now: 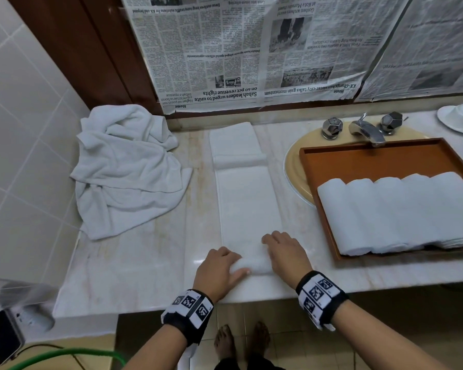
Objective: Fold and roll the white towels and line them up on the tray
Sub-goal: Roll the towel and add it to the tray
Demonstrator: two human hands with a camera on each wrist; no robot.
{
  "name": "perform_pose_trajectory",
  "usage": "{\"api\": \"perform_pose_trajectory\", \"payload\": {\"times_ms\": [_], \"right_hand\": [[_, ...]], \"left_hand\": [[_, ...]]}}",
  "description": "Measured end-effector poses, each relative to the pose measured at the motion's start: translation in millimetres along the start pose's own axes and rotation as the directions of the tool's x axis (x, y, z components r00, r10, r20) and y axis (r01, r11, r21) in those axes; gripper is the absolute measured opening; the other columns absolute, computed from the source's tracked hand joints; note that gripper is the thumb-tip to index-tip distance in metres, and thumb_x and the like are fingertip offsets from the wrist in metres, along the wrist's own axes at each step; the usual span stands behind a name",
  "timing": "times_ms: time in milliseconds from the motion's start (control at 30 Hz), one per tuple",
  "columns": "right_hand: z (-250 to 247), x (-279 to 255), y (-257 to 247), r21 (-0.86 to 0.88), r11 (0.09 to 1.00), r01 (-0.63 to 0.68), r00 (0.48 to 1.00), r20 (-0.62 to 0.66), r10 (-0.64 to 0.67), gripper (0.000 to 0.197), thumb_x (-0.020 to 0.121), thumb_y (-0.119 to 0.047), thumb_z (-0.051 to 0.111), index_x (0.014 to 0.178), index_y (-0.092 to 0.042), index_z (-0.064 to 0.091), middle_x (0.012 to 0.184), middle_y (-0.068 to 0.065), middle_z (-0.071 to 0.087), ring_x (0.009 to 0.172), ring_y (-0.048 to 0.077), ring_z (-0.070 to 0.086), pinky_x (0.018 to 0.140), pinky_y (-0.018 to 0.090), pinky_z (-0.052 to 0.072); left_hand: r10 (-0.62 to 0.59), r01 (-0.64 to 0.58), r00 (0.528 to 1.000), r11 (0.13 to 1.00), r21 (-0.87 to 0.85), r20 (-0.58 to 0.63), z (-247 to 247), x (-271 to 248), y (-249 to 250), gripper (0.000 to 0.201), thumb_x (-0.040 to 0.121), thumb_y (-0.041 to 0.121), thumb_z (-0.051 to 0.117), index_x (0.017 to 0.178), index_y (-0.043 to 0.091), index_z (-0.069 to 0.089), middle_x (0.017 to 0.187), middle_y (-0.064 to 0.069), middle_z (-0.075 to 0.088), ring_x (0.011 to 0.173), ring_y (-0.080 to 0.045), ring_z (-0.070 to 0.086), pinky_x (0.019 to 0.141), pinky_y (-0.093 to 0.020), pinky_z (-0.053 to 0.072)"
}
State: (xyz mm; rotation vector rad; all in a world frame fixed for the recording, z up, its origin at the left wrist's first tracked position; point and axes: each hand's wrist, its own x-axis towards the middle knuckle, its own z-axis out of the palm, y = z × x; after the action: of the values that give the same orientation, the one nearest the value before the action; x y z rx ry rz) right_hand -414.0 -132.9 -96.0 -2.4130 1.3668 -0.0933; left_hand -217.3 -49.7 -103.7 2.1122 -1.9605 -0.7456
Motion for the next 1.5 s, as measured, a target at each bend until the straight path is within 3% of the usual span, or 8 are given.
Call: {"api": "perform_pose_trajectory", "payload": {"times_ms": [67,167,333,600,733,967,1200,1500], "right_hand": [[2,-8,0,-0.046,0.984,0.170,0.983,-0.062,-0.173,0.036,0.066,-0.001,0.067,0.097,-0.019,0.064,0.096,0.001,0.061,0.081,0.023,0.058,0.064,0.033,0.046],[3,-21,1,-0.060,0.958,0.281,0.960,0.009,-0.281,0.021,0.077,-0.028,0.058,0.096,-0.020,0.061,0.095,-0.003,0.058,0.081,0.020,0.054,0.067,0.033,0.046],[7,-20,10,-0.020,0.969,0.248,0.964,0.105,-0.245,0.035,0.081,-0.035,0.047,0.106,-0.016,0.061,0.102,0.002,0.059,0.086,0.023,0.057,0.069,0.036,0.050],[-7,-1,2,0.305,0.952,-0.023,0.957,0.281,-0.067,0.047,0.088,-0.037,0.032,0.111,-0.010,0.063,0.102,0.007,0.060,0.094,0.023,0.052,0.088,0.038,0.042],[-1,-4,-2,0.292,0.955,-0.050,0.978,0.207,-0.012,0.025,0.094,-0.028,0.039,0.109,-0.016,0.054,0.093,0.002,0.058,0.085,0.022,0.052,0.081,0.041,0.045],[12,-14,-3,0.043,0.991,0.123,0.985,-0.124,-0.117,0.003,0.091,-0.019,0.059,0.092,-0.016,0.059,0.097,0.002,0.053,0.080,0.023,0.052,0.064,0.035,0.045],[14,-20,6,0.013,0.975,0.223,0.974,0.039,-0.223,0.038,0.077,-0.040,0.052,0.104,-0.015,0.061,0.101,0.002,0.059,0.087,0.024,0.058,0.079,0.036,0.051],[-1,5,3,0.251,0.968,-0.016,0.987,0.160,-0.025,0.056,0.078,-0.048,0.044,0.118,-0.016,0.066,0.115,0.002,0.049,0.108,0.020,0.045,0.093,0.032,0.036]], "left_hand": [[-0.033,0.033,0.999,0.999,-0.040,0.012,-1,5,1,0.046,0.090,0.063,0.054,0.120,0.030,0.064,0.116,0.009,0.057,0.109,-0.014,0.050,0.083,-0.027,0.040],[-0.075,0.077,0.997,0.989,-0.127,0.020,-4,10,3,0.042,0.086,0.060,0.061,0.112,0.028,0.068,0.107,0.006,0.061,0.103,-0.016,0.055,0.083,-0.030,0.042],[-0.033,0.020,0.997,0.980,-0.199,-0.063,-1,3,1,0.043,0.092,0.054,0.057,0.130,0.035,0.052,0.119,0.008,0.059,0.107,-0.014,0.055,0.085,-0.027,0.041],[0.070,-0.064,0.996,0.992,0.104,-0.055,13,-4,5,0.055,0.090,0.059,0.055,0.139,0.034,0.049,0.136,0.007,0.043,0.121,-0.019,0.042,0.085,-0.033,0.039],[0.107,-0.100,0.993,0.988,0.118,-0.055,11,-4,3,0.063,0.092,0.057,0.051,0.149,0.038,0.032,0.137,0.008,0.039,0.116,-0.018,0.045,0.083,-0.032,0.042],[0.141,-0.130,0.974,0.989,0.072,-0.175,21,-10,-6,0.045,0.089,0.063,0.046,0.121,0.034,0.061,0.114,0.008,0.057,0.098,-0.020,0.055,0.064,-0.030,0.046],[0.055,-0.054,0.996,0.998,0.018,-0.067,7,-3,-6,0.069,0.082,0.071,0.036,0.140,0.037,0.049,0.134,0.009,0.040,0.118,-0.019,0.036,0.086,-0.035,0.049],[0.061,-0.080,0.986,0.990,-0.119,-0.155,8,4,-3,0.040,0.094,0.049,0.058,0.129,0.030,0.062,0.121,0.008,0.058,0.113,-0.015,0.048,0.089,-0.031,0.040]]}}
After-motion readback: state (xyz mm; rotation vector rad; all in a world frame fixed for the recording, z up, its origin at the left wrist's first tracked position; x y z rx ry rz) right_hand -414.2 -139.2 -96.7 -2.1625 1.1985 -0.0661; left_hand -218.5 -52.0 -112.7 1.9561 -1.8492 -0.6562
